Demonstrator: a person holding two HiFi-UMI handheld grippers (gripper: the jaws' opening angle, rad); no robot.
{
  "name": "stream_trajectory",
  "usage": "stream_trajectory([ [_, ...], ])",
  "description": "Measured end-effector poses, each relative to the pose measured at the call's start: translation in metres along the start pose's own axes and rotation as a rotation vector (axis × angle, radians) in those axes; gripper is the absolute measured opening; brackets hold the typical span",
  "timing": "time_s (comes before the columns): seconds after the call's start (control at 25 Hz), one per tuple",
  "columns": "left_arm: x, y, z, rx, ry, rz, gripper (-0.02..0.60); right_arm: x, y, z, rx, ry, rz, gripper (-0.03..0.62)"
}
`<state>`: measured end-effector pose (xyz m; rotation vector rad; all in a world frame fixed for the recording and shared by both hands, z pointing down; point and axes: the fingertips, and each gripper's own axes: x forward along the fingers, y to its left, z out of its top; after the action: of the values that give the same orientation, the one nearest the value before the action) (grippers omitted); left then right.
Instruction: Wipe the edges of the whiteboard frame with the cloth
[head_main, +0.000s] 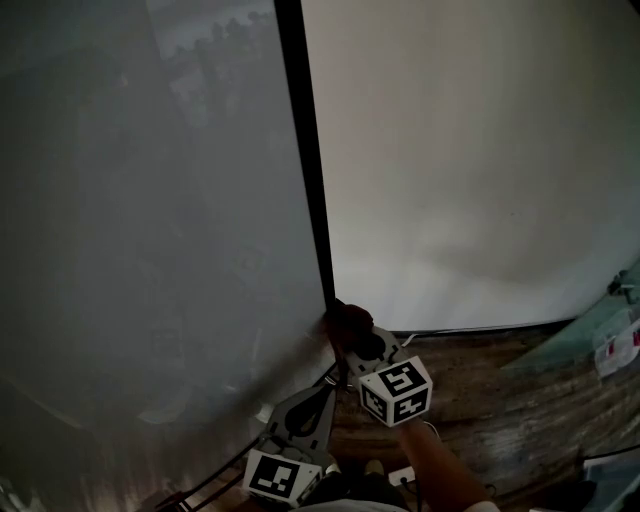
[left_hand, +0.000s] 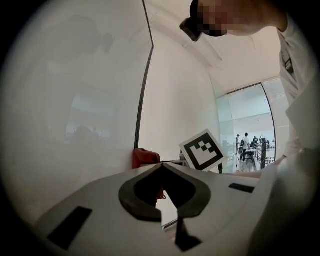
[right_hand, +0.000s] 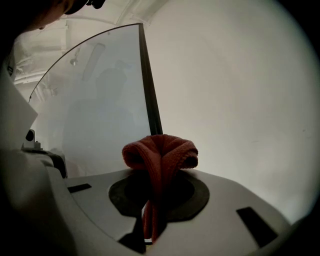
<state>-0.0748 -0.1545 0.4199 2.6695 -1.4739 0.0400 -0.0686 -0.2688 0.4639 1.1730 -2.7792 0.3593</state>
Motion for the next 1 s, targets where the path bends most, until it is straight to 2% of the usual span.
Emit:
stream_trajectory([
  [0.24, 0.001, -0.003, 0.034, 0.008, -0.028, 0.02, 0.009, -0.004, 0.004, 0.046, -0.023, -0.025, 0.014, 0.055],
  [0.8, -0.011, -0.018, 0.065, 0.056, -0.108, 0.079, 0.008, -0.023, 0.018, 0.102, -0.071, -0.112, 0.054, 0.055],
  [0.88, -0.013, -0.018, 0.066, 0.055, -0.111, 0.085, 0.008, -0.027, 0.016, 0.11, -0.077, -0.145, 0.039, 0.055],
  [1.0, -0.01, -0.021, 0.069, 0.062, -0.116, 0.087, 0.009, -0.033, -0.004, 0.109, -0.053, -0.153, -0.032, 0.055],
])
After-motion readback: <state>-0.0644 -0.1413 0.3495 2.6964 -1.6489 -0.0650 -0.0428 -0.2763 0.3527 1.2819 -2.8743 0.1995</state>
